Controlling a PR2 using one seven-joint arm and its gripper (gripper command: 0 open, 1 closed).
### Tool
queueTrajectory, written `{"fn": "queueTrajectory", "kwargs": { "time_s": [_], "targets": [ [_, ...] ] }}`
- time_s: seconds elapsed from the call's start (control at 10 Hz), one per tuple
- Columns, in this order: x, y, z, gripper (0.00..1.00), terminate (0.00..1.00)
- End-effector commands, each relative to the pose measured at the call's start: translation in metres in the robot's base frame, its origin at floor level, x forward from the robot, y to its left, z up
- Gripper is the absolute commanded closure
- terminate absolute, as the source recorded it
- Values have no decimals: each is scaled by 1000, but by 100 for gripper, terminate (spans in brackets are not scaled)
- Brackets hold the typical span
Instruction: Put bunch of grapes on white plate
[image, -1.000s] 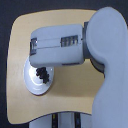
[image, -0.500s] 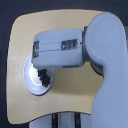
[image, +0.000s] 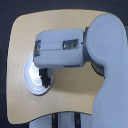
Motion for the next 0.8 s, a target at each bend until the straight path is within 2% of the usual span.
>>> {"fn": "queueTrajectory", "kwargs": {
  "time_s": [0.0, 0.7],
  "targets": [
    [-8, 9, -4, 100, 0],
    [-7, 8, 9, 100, 0]
  ]
}}
